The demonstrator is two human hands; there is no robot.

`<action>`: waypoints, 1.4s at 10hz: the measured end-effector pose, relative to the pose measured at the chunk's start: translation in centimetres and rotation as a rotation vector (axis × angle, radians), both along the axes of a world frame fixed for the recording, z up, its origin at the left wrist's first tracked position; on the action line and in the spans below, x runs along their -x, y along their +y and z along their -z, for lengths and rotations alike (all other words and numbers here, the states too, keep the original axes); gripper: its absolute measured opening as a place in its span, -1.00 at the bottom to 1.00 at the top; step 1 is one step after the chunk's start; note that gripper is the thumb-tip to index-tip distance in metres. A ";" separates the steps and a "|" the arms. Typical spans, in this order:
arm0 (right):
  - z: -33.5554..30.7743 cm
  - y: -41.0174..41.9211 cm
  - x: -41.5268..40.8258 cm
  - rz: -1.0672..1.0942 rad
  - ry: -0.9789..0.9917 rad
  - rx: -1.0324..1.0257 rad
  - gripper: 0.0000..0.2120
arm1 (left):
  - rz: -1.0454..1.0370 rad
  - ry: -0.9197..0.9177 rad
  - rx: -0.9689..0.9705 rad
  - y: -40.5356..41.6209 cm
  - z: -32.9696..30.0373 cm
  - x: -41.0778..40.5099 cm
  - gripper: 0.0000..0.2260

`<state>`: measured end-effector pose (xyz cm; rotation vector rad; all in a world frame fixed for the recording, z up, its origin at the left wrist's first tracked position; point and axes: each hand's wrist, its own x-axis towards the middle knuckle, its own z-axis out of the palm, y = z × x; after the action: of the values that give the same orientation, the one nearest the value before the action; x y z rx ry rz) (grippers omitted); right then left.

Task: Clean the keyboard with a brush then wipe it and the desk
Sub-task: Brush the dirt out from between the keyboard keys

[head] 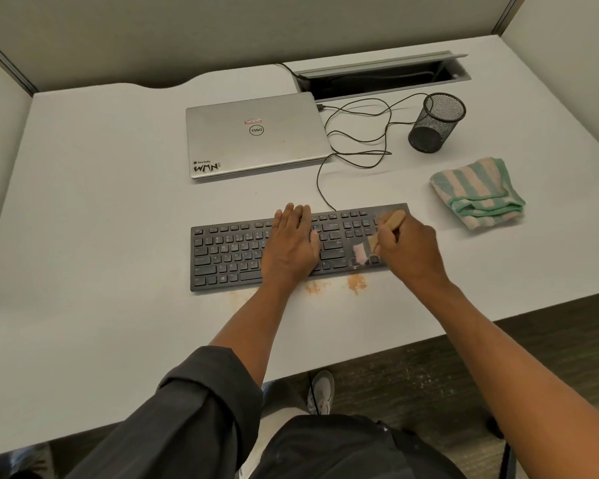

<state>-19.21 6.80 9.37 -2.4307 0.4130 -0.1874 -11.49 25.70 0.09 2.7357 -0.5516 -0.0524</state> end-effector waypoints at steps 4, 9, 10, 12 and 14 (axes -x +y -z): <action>-0.8 2.0 -2.2 -0.086 0.047 -0.089 -0.82 | 0.003 0.006 -0.015 0.0 0.1 -0.1 -0.47; -1.4 0.6 -1.5 0.035 0.067 -0.028 -0.94 | -0.004 -0.005 0.010 0.1 0.3 -0.2 -0.47; -0.9 2.2 -0.2 -0.052 0.143 -0.285 -0.92 | -0.003 -0.015 0.005 0.0 0.2 -0.1 -0.48; -1.0 0.9 0.2 0.039 0.048 -0.028 -0.95 | -0.002 -0.002 -0.002 0.1 0.2 -0.3 -0.47; -0.7 1.6 1.2 0.001 0.201 -0.392 -0.88 | -0.004 -0.004 -0.005 0.0 0.2 -0.1 -0.48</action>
<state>-20.39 8.41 10.07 -2.0677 0.4888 0.1293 -11.35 25.66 -0.11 2.7427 -0.5474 -0.0478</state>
